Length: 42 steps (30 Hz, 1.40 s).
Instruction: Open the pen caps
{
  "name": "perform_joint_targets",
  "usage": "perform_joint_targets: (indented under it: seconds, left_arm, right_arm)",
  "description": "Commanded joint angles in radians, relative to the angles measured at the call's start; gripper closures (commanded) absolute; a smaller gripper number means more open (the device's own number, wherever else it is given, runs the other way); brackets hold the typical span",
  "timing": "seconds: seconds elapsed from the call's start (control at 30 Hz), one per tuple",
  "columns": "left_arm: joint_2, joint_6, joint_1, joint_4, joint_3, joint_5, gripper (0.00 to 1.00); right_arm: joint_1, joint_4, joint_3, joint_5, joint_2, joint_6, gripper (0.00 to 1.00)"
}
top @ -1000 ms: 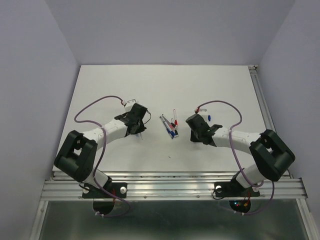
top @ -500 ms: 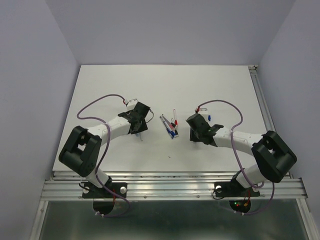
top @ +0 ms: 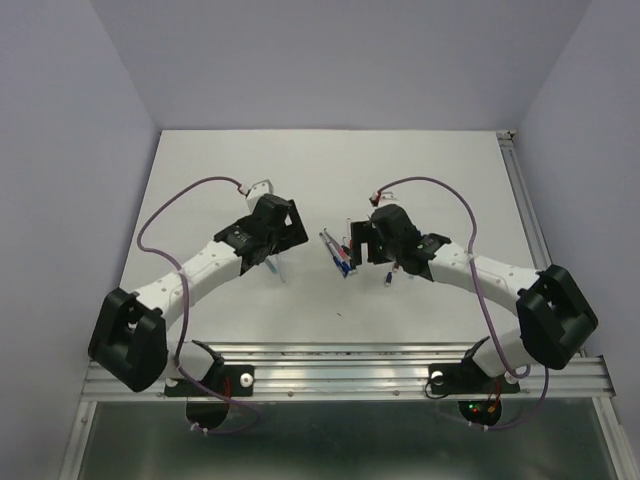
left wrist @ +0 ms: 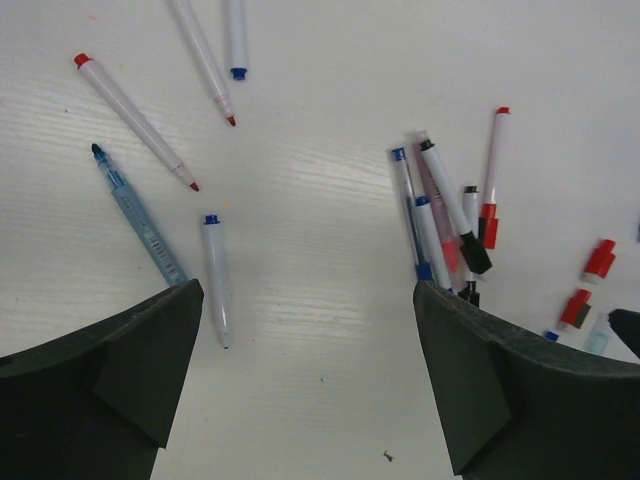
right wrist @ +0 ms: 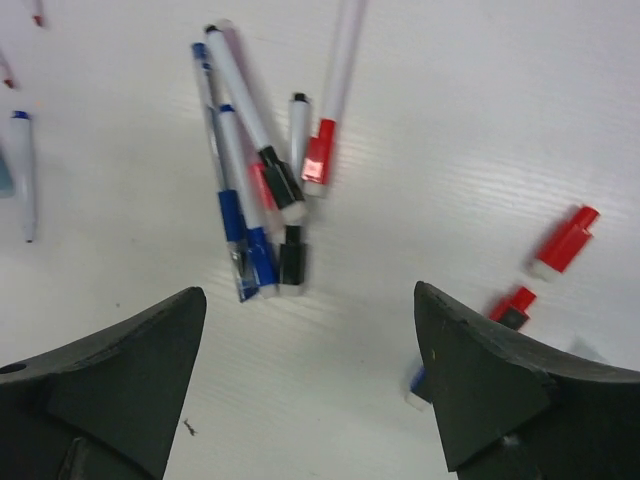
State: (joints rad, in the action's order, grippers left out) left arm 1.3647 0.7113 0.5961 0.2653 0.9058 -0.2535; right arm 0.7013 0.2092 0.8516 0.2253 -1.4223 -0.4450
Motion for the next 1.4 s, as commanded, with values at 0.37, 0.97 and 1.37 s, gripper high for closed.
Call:
perform_joint_targets:
  seconds: [0.37,0.97,1.37]
  left_arm:
    - [-0.305,0.011,0.004,-0.026,-0.153,-0.039,0.01]
    - [-0.302,0.016,0.002,-0.001,-0.143,-0.061,0.01]
    - [-0.296,0.013,0.002,0.017,-0.119,-0.063,0.01]
  right_arm:
    - [-0.005,0.048,0.440,-0.173,-0.366,0.247,0.32]
    - [-0.023,0.047,0.509,-0.202,-0.506,0.299,0.54]
    - [-0.037,0.016,0.486,-0.215,-0.523,0.302,0.59]
